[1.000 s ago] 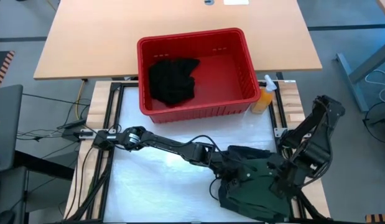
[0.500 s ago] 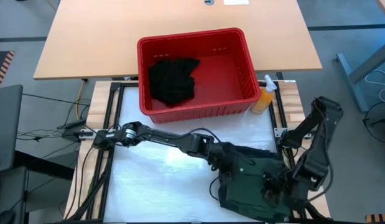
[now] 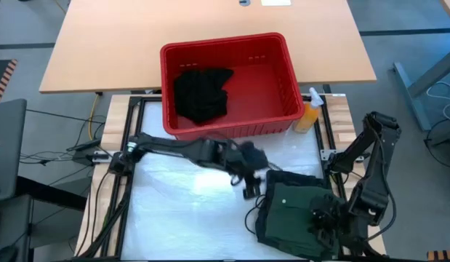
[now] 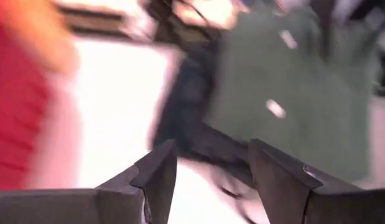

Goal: Fold laundry
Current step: Stack the folded green shirt on top of the folded gray shorts, then remove the black shirt from the red bin

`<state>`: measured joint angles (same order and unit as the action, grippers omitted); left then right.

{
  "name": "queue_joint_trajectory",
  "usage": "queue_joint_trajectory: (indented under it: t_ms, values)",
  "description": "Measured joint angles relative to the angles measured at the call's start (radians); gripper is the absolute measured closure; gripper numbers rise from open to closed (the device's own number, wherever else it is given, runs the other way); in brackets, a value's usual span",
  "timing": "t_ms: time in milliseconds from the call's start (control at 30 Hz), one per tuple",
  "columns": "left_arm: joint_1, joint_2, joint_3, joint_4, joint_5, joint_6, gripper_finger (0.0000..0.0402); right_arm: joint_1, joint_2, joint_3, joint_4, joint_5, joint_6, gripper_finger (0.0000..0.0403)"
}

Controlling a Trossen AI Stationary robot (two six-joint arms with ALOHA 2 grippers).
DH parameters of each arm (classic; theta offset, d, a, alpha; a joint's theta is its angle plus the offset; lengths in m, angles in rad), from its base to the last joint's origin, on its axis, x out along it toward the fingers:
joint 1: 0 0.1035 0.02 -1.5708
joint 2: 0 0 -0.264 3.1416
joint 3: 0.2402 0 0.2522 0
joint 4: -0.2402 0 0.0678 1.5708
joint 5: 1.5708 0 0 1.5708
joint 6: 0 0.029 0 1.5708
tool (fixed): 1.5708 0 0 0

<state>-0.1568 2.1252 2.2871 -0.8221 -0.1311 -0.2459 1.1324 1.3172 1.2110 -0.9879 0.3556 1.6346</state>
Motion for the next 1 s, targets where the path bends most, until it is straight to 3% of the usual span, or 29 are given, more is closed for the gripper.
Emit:
queue_joint_trajectory:
  t_ms: [133,367,467,600,800,933,1000]
  values:
    - [0.082,-0.1,0.002,-0.04,-0.088,0.053,0.0218,-0.002,-0.059,0.028,0.0,0.122,-0.086,0.0216]
    - [0.333,-0.185,0.002,-0.194,-0.052,0.178,0.0223,-0.043,-0.157,0.041,0.008,0.515,-0.242,0.0216]
    - [0.467,-0.184,0.001,-0.234,0.004,0.263,0.0223,-0.124,-0.174,0.041,0.008,0.62,-0.282,0.0216]
    - [0.65,-0.164,0.0,-0.262,0.083,0.389,0.0223,-0.299,-0.168,0.041,0.005,0.618,-0.336,0.0216]
    - [0.946,-0.123,-0.031,-0.288,0.075,0.483,0.0223,-0.557,-0.151,0.041,0.011,0.603,-0.448,0.0216]
    - [1.083,-0.046,-0.063,-0.312,0.218,0.482,0.0215,-0.726,-0.173,0.041,0.033,0.485,-0.555,0.0216]
    - [1.114,0.011,-0.066,-0.309,0.234,0.492,0.0207,-0.808,-0.187,0.041,0.054,0.407,-0.622,0.0216]
